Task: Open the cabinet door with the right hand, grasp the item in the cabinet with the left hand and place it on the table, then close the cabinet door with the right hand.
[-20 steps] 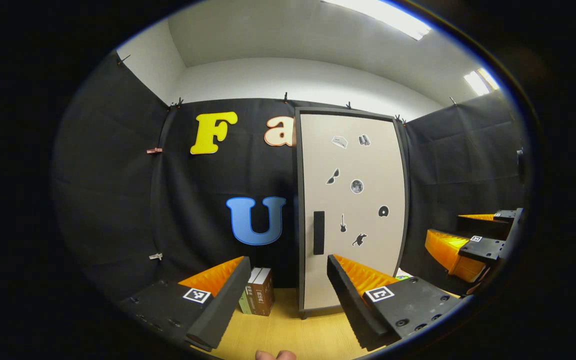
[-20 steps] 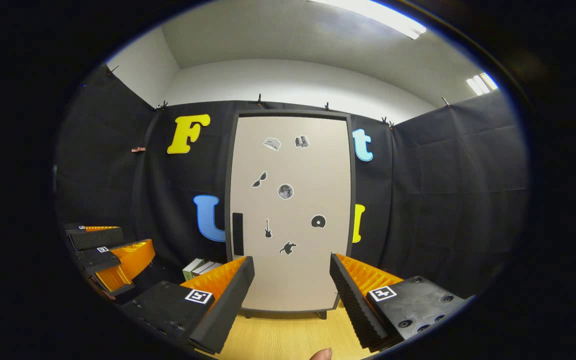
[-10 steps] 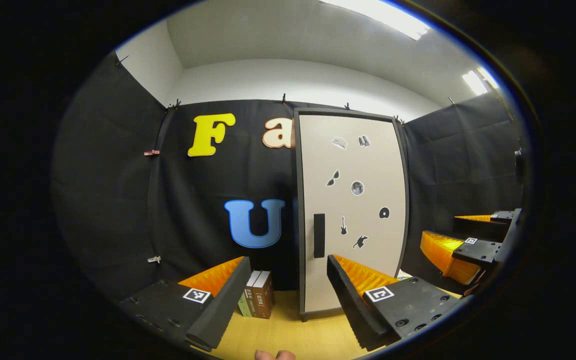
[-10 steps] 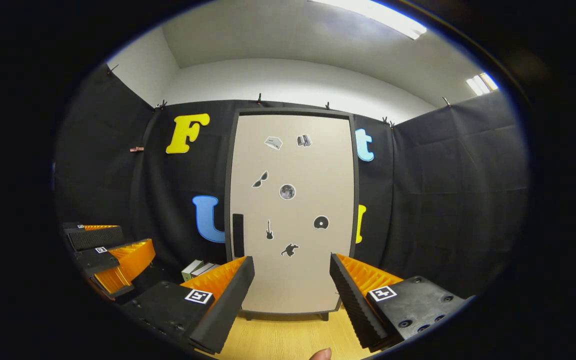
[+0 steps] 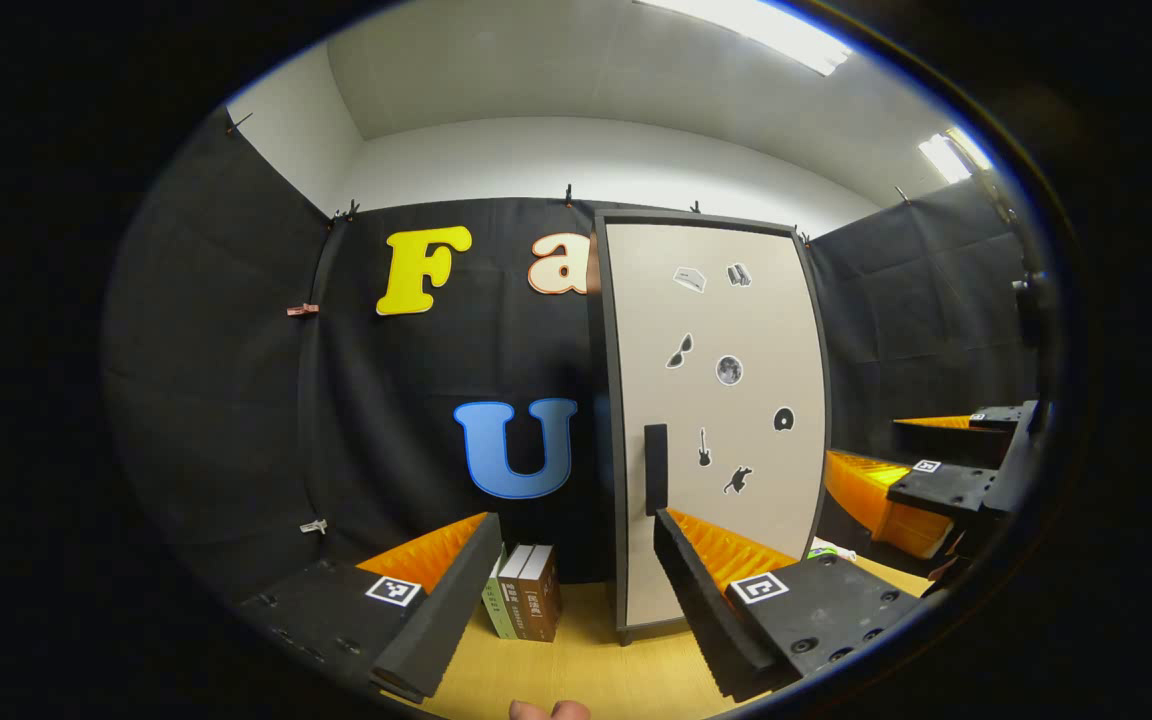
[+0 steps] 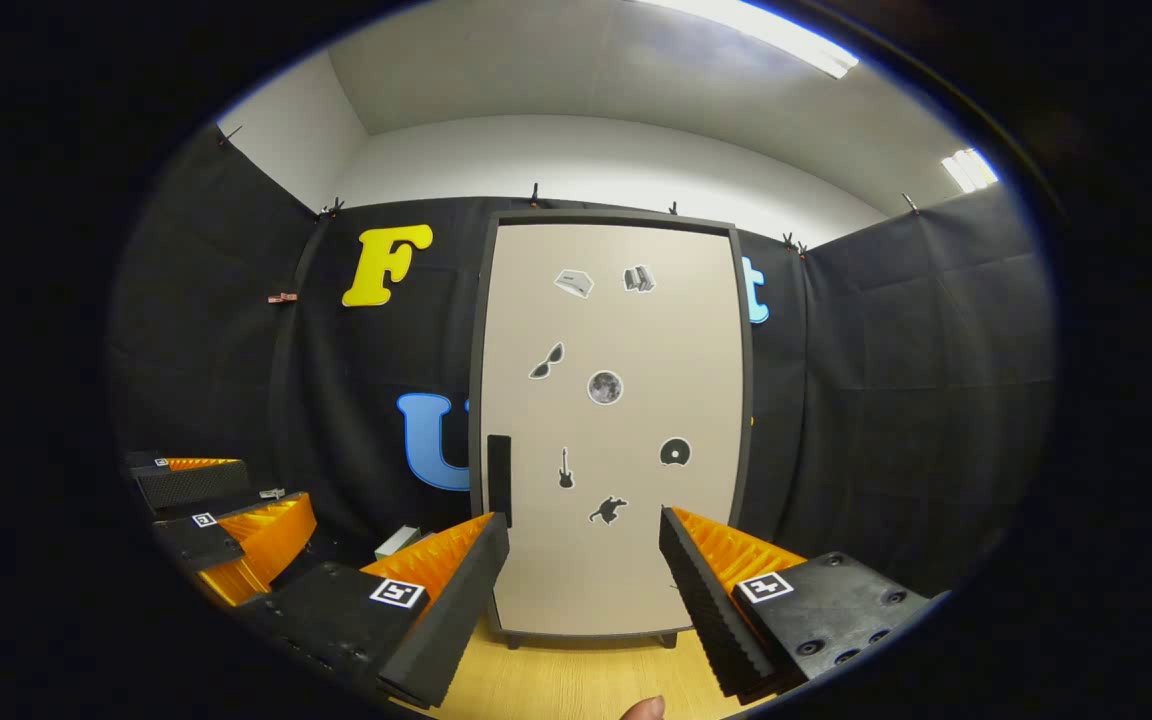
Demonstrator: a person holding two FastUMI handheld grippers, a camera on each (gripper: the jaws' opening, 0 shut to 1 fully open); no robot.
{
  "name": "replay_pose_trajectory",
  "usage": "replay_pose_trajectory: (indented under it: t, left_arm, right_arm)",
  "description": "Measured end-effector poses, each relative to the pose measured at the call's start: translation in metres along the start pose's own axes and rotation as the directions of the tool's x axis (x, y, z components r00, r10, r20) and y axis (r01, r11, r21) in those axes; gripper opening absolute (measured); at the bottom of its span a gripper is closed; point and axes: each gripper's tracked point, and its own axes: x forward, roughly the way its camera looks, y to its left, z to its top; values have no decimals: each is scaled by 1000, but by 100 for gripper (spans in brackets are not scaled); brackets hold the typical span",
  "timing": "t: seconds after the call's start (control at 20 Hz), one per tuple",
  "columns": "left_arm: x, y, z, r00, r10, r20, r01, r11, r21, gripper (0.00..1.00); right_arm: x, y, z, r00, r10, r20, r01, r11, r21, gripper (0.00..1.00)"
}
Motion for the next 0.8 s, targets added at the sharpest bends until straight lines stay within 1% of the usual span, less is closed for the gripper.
replay_pose_trajectory:
  t: [0.1, 0.3, 0.5, 0.7, 0.8]
  left_arm:
    - [-2, 7, -1, 1000, 5, 7, -5, 1000, -4, 96]
    - [-3, 25, -7, 1000, 8, 10, -8, 1000, -30, 96]
    - [-2, 45, -18, 1000, 31, -2, -31, 999, -19, 96]
    - [-5, 60, -30, 999, 40, -18, -41, 998, -38, 96]
    - [-7, 68, -37, 998, 50, -30, -51, 998, -40, 96]
  right_arm:
    - [18, 10, 1, 1000, 9, 9, -9, 1000, -6, 97]
    - [58, 41, -5, 999, 52, 9, -52, 999, 8, 97]
    - [103, 71, -14, 995, 90, 33, -91, 996, 6, 97]
    - [151, 81, -23, 997, 68, 49, -70, 997, 37, 97]
    - [173, 86, -32, 997, 68, 35, -70, 996, 58, 97]
